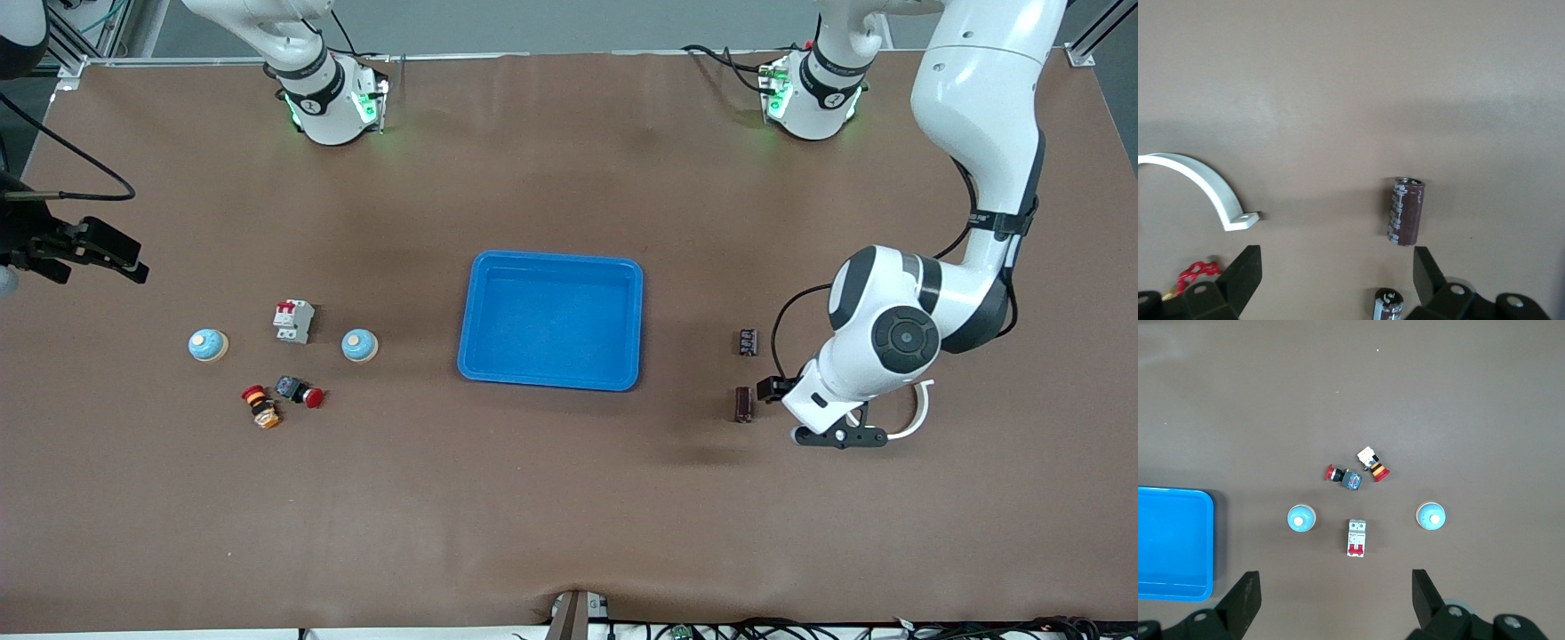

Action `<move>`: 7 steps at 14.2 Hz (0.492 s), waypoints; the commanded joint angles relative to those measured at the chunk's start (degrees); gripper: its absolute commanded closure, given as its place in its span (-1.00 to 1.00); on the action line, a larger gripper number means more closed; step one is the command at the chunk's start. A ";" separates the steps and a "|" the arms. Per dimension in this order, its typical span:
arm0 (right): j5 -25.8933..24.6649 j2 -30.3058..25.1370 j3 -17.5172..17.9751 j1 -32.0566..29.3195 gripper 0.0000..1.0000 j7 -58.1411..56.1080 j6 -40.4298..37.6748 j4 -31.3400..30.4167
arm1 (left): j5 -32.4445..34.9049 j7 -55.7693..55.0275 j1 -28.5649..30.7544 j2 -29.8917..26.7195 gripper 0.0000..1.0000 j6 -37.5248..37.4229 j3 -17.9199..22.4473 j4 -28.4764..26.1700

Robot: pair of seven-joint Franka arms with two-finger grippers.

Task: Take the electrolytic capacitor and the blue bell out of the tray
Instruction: 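Open the left gripper and lift it off the capacitor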

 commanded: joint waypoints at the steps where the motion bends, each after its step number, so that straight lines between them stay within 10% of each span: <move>1: -0.61 -0.82 0.01 -0.07 -1.00 -0.39 -0.14 0.00 | -1.17 3.90 2.05 -2.31 -1.00 -2.31 -0.93 -0.91; 7: -0.61 -0.82 0.01 -0.07 -1.00 -0.39 -0.14 0.00 | -1.88 7.95 5.13 -3.54 -1.00 -4.86 -0.93 -1.00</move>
